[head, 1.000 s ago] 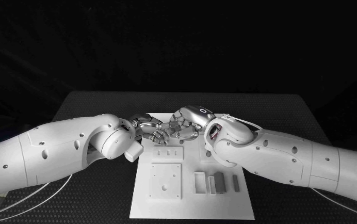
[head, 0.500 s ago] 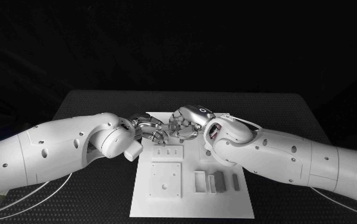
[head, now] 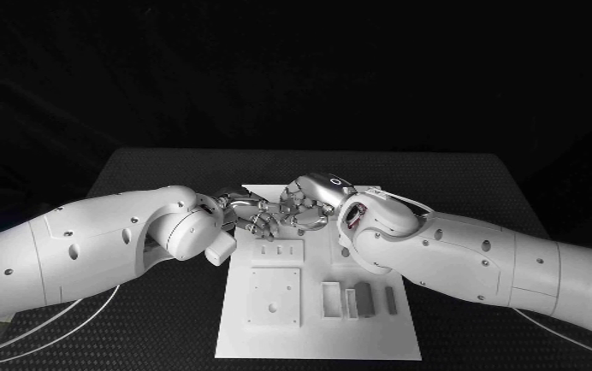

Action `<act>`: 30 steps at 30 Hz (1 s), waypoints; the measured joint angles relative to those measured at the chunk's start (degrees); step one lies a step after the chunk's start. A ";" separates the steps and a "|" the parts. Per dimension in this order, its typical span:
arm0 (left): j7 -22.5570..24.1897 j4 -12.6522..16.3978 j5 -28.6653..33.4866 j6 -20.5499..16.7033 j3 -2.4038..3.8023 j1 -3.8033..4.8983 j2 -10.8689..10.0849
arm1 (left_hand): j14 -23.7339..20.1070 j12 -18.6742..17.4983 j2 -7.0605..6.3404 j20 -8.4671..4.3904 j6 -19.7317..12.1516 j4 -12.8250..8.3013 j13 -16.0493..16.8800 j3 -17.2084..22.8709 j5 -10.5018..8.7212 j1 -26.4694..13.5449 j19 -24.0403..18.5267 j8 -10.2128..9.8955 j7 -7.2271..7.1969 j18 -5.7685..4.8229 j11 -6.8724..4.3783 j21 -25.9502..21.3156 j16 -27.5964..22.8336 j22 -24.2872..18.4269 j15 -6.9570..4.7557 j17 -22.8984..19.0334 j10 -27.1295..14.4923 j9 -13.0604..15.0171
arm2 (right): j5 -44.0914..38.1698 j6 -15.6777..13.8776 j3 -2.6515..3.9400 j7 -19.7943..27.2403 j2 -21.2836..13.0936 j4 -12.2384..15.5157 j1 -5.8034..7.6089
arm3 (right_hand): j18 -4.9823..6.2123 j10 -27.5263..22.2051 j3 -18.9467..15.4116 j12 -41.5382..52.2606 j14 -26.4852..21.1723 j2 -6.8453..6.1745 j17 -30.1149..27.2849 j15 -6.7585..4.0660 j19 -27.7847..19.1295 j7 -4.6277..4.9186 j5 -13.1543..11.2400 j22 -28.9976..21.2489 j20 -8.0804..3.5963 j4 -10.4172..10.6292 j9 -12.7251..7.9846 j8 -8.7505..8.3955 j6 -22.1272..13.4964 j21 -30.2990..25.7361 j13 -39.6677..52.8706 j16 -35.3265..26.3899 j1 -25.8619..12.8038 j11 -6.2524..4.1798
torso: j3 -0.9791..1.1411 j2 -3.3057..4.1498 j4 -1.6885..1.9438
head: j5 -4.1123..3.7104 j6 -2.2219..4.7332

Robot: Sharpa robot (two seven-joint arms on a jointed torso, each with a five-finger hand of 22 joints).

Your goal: Assemble the parts on the task board

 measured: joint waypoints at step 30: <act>0.57 -0.30 1.46 -0.07 -0.05 -0.06 0.17 | 1.23 2.87 4.67 -1.00 0.74 -17.74 -0.93 18.18 -2.13 -14.06 2.27 0.71 0.73 -0.01 -1.00 0.89 3.46 3.66 -1.23 -1.58 1.65 -0.22 | 0.16 -0.03 -0.06 0.82 0.06 -0.58 -0.21 | 0.01 -0.24 -0.37 -0.25 -0.23 -1.38 -0.30 -0.03 -0.11 0.77 0.00 0.00 0.11 0.76 -0.13 -0.86 -0.76 0.00 -0.01 -0.10 -0.89 0.24 | 0.02 -0.02 -0.03 | 0.12 -0.34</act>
